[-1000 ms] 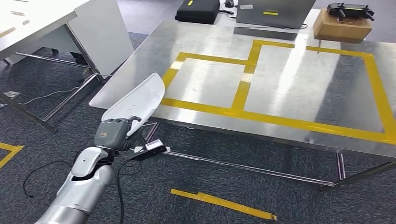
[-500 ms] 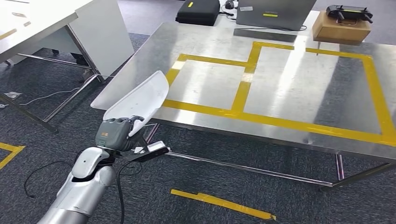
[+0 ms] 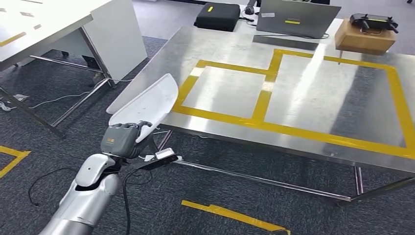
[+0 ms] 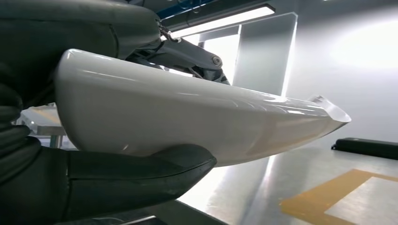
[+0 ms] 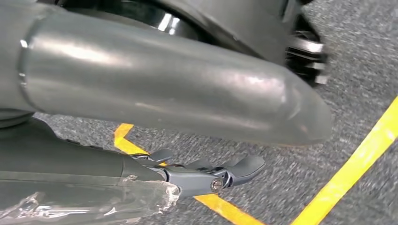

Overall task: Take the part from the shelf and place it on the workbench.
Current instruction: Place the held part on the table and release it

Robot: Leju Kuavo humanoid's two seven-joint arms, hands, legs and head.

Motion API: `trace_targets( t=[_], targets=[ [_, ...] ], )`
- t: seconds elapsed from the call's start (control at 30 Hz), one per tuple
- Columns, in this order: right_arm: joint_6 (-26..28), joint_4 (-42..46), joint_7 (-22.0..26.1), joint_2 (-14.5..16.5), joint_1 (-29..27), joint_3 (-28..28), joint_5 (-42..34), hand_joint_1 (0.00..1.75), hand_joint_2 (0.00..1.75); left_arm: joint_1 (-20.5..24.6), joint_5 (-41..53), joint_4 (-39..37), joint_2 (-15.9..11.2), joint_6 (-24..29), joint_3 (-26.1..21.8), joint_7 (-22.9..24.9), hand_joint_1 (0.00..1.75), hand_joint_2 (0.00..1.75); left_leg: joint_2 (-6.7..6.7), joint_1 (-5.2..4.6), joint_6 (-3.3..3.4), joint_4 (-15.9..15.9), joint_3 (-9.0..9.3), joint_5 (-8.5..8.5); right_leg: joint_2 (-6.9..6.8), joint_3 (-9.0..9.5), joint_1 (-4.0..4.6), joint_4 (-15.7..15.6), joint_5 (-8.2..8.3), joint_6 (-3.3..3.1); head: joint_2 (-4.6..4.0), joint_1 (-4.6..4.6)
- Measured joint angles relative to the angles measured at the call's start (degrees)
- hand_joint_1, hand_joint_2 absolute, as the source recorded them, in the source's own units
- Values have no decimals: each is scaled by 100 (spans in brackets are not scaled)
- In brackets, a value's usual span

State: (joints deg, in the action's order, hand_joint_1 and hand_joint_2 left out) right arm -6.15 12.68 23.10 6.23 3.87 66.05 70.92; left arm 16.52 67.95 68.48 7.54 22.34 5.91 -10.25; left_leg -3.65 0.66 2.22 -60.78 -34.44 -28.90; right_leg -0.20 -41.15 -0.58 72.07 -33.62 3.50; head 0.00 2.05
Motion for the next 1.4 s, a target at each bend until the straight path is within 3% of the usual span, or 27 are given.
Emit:
trace_targets(
  t=[0.03, 0.07, 0.1, 0.17, 0.2, 0.27, 0.33, 0.37, 0.43, 0.5, 0.57, 0.6, 0.63, 0.7, 0.77, 0.83, 0.9, 0.97, 1.03, 1.07, 1.1, 1.13, 1.2, 1.23, 1.3, 1.37, 1.4],
  targets=[
    [1, 0, -1, -2, -6, 0, 1, 0, 0, -16, 3, 1, 2, -4, 11, 1, 175, 175, 9, 4, -8, 0, 2, -6, 8, -146, -13, 256, -105, 24, 0, 1],
    [1, 0, -1, -3, -13, 0, 2, 0, 0, -33, 8, 1, 2, -9, 23, 2, 175, 175, 15, 12, -23, -1, 9, -16, 9, -220, -28, 354, -109, 51, 0, 0],
    [3, 0, -2, -5, -18, 0, 3, 0, 0, -45, 21, 1, 2, -11, 36, 4, 175, 175, 20, 28, -49, -2, 27, -33, 5, -184, -45, 235, 8, 72, 0, -1],
    [7, 0, -2, -11, -20, 0, 9, 0, 0, -57, 54, 2, 2, -13, 61, 13, 175, 175, 24, 73, -129, -2, 96, -85, -27, 137, -80, -451, 401, 110, 0, 1],
    [9, -3, -2, -13, -16, -1, 13, 0, 0, -56, 74, 2, 1, -14, 69, 21, 175, 175, 23, 86, -177, -2, 130, -110, -55, 295, -77, -792, 479, 97, 0, 12],
    [10, -8, -4, -14, -7, -2, 19, 0, 0, -58, 98, 1, 1, -15, 75, 35, 175, 175, 15, 79, -279, 14, 179, -138, -96, 451, -45, -1087, 456, -18, 1, 21],
    [12, -11, -7, -20, -24, -2, 20, 0, 0, -68, 109, 2, 4, -17, 80, 46, 175, 175, 15, 74, -364, 14, 223, -131, -77, 521, -32, -1117, 458, -170, 1, 6],
    [14, -11, -6, -23, -35, -2, 20, 0, 0, -72, 110, 2, 4, -17, 81, 50, 175, 175, 47, 85, -392, -48, 222, -118, -52, 569, -39, -1134, 473, -214, 1, -6],
    [17, -11, -5, -27, -26, -2, 20, 0, 0, -72, 111, 4, 2, -17, 82, 56, 175, 175, 167, 97, -415, -415, 31, -142, -6, 693, -49, -1172, 448, -283, 2, -24],
    [15, -11, -4, -27, -4, -3, 21, 0, 0, -86, 110, 3, -6, -17, 82, 57, 175, 175, 274, 82, -420, -1035, -391, -356, 43, 783, -41, -1191, 404, -336, 2, -41],
    [14, -12, -4, -27, 0, -4, 21, 0, 0, -114, 111, 2, -16, -18, 82, 57, 175, 175, 303, 55, -393, -1387, -752, -627, 109, 879, -16, -1192, 342, -367, 1, -49],
    [14, -13, -4, -27, -3, -4, 23, 0, 0, -122, 112, 3, -20, -18, 82, 57, 175, 175, 307, 37, -358, -1337, -826, -632, 144, 936, 3, -1192, 300, -375, 0, -48],
    [13, -13, -4, -27, -3, -4, 25, 0, 0, -126, 115, 3, -23, -19, 82, 57, 175, 175, 312, 12, -307, -1132, -823, -487, 175, 998, 23, -1193, 253, -379, 1, -51],
    [4, -21, -3, -17, -3, -6, 34, 0, 0, -128, 119, 3, -26, -27, 82, 56, 175, 175, 365, -70, -149, -502, -703, 123, 228, 1113, 59, -1192, 152, -369, 1, -40],
    [-6, -34, -4, -4, 7, -9, 51, 0, 0, -132, 129, 2, -28, -58, 85, 53, 175, 175, 453, -139, -53, -95, -606, 518, 279, 1138, 62, -1199, 69, -328, 1, -25],
    [-10, -40, -5, 0, 14, -19, 70, 0, 0, -123, 151, 2, -27, -90, 92, 47, 175, 175, 476, -151, -52, -12, -557, 549, 328, 1127, 48, -1254, 29, -274, 2, -42],
    [-9, -42, -4, -10, 11, -34, 85, 0, 0, -98, 169, 3, -12, -97, 111, 39, 175, 175, 413, -122, -35, 87, -464, 567, 298, 1146, 54, -1237, -51, -220, 2, -52],
    [-7, -42, -1, -20, 24, -45, 91, 0, 0, -78, 177, 3, 7, -99, 138, 36, 175, 175, 326, -87, -3, 171, -375, 543, 174, 932, 52, -808, -287, -156, 2, -31],
    [-6, -43, 1, -21, 34, -48, 91, 0, 0, -81, 179, 2, 11, -102, 159, 35, 175, 175, 237, -82, 16, 180, -340, 492, 81, 461, 23, -88, -544, -95, 2, -20],
    [-6, -43, 0, -22, 29, -48, 91, 0, 0, -88, 180, 1, 13, -104, 168, 35, 175, 175, 195, -82, 16, 180, -322, 465, 63, 271, 9, 148, -562, -73, 2, -20],
    [-6, -43, -1, -23, 17, -48, 91, 0, 0, -92, 180, 1, 14, -106, 177, 35, 175, 175, 156, -82, 11, 180, -297, 440, 49, 193, 1, 163, -451, -58, 2, -20],
    [-5, -43, -1, -26, 7, -48, 91, 0, 0, -94, 180, 0, 15, -108, 187, 35, 175, 175, 117, -80, 1, 180, -262, 413, 18, 240, -5, -60, -225, -50, 2, -18],
    [-4, -43, -2, -33, 4, -49, 91, 0, 0, -92, 180, -1, 17, -109, 204, 35, 175, 175, 36, -92, -35, 179, -176, 356, -167, 539, 7, -840, 269, -66, 2, -19],
    [-3, -43, -3, -37, 14, -49, 91, 0, 0, -89, 180, -1, 17, -109, 209, 35, 175, 175, -2, -103, -60, 176, -144, 333, -245, 671, 20, -1146, 418, -95, 2, -20],
    [-3, -44, -4, -38, 34, -50, 91, 0, 0, -84, 181, -1, 16, -109, 212, 35, 175, 175, -77, -125, -110, 177, -115, 320, -274, 758, 51, -1331, 479, -167, 2, -25],
    [-2, -44, -4, -38, 30, -50, 93, 0, 0, -78, 188, -1, 18, -109, 214, 35, 175, 175, -139, -111, -164, 177, -104, 307, -154, 774, 43, -1360, 524, -237, 2, -25],
    [-2, -44, -3, -38, 24, -50, 96, 0, 0, -74, 197, -1, 19, -109, 215, 35, 175, 175, -89, -98, -198, 130, -113, 253, -97, 780, 31, -1375, 545, -271, 2, -28]
  ],
)
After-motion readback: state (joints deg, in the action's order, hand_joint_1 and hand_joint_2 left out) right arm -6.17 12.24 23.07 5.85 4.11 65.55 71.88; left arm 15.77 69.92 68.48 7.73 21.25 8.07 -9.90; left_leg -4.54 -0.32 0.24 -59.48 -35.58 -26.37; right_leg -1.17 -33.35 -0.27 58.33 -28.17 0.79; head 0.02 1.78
